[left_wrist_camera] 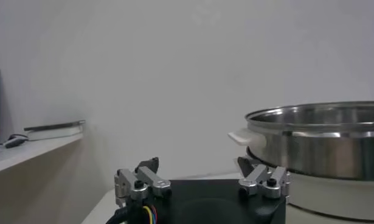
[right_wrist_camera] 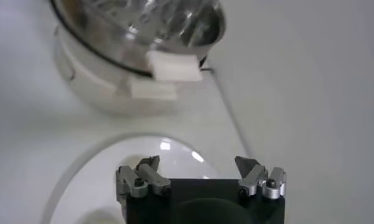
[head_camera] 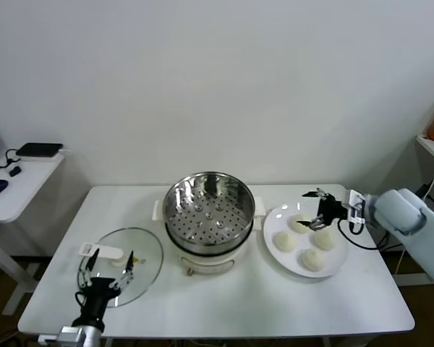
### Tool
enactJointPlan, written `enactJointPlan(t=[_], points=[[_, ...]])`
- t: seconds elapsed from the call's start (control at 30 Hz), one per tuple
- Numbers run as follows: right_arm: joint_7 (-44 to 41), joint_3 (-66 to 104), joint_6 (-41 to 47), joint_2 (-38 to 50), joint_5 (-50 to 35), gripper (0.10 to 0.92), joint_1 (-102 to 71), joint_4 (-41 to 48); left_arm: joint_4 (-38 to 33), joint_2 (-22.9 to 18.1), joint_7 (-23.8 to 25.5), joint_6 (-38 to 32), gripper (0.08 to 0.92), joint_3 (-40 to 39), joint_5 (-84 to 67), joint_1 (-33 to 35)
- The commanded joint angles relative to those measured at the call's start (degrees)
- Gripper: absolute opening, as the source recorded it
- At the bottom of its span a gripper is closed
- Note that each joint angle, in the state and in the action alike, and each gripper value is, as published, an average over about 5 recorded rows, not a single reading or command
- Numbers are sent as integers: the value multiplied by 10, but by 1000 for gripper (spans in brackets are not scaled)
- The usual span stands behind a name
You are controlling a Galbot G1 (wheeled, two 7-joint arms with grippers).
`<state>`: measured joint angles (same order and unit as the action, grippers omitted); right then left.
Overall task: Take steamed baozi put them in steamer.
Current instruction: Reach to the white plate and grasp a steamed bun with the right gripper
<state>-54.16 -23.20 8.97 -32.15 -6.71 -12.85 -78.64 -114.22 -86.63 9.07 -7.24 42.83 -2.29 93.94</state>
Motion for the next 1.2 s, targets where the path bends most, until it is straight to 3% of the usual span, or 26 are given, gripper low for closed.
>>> enactJointPlan(t=[0.03,0.37,1.2], points=[[-120,-215,-55,-6,45,823,202,131,0,-1,-2,6,823,0,2,-1],[-135,-224,-180,-148,171,823,236,324,0,15,-2,15,823,3,-2,-4],[-104,-144,-191,-312,219,823,161,489,7,27,-1,22,823,19,-12,-13]])
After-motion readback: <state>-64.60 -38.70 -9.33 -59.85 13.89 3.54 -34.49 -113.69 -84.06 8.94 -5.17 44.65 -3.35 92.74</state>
